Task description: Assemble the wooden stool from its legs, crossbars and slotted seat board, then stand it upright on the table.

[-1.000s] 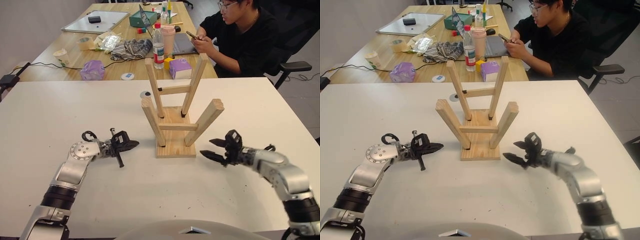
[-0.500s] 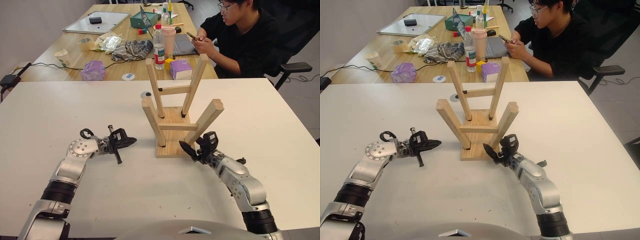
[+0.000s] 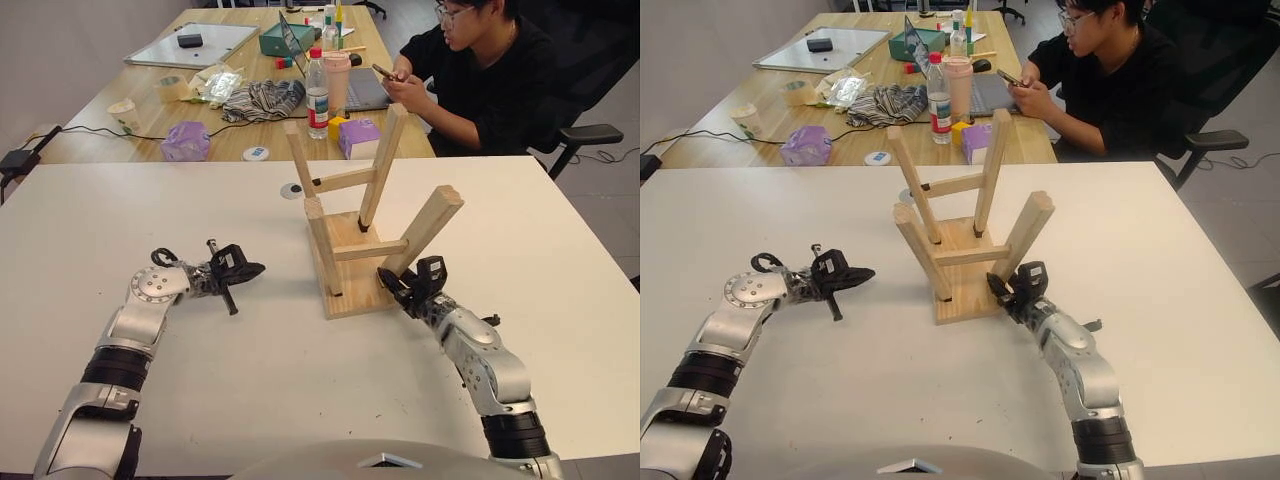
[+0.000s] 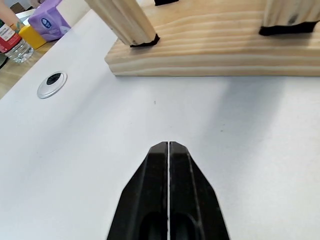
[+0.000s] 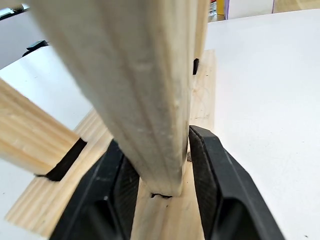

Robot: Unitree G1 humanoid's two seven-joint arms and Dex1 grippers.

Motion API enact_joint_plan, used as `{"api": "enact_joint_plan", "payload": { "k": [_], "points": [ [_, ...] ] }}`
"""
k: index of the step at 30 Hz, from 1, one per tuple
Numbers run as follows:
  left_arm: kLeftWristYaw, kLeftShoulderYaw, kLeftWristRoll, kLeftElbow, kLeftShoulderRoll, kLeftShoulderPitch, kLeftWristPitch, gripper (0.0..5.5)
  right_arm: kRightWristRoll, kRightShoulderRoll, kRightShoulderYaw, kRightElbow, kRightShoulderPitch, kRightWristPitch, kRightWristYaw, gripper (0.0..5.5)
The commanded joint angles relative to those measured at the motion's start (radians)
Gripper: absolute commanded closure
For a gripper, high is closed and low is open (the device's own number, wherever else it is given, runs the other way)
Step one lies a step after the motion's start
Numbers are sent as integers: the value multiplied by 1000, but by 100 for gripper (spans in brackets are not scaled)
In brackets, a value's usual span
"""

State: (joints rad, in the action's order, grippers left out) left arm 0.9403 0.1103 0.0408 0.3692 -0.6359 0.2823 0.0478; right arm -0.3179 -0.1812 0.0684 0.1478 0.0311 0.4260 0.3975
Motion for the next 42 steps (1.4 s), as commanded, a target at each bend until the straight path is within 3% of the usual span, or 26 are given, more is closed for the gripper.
{"api": "enact_joint_plan", "payload": {
  "k": [1,5,10,13,18,24,27,31,36,42],
  "points": [
    [-13,-65,38,147,-5,94,-11,550,-58,-125,-6,-108,-43,-56,263,435],
    [-113,-90,-21,469,-31,247,35,550,-39,-277,2,-376,-159,-209,613,447],
    [-115,-67,-58,642,-6,261,118,550,12,-293,40,-661,-335,-408,832,448],
    [-80,-54,-59,669,36,253,164,550,82,-257,61,-845,-442,-560,838,448],
    [35,-77,-1,614,83,231,248,550,150,-249,37,-1059,-585,-746,773,340],
    [206,-127,119,489,80,132,339,550,189,-364,13,-1133,-626,-795,829,247],
    [325,-130,170,372,44,36,384,532,120,-486,-48,-1047,-545,-687,943,200],
    [449,-126,264,137,-6,-121,310,473,-18,-585,-115,-725,-310,-466,1048,200],
    [376,-151,354,-29,40,-146,179,401,-127,-515,-147,-247,-10,-324,901,200],
    [355,-114,331,-42,57,-148,132,316,-120,-422,-75,-109,27,-251,771,200]
  ]
}}
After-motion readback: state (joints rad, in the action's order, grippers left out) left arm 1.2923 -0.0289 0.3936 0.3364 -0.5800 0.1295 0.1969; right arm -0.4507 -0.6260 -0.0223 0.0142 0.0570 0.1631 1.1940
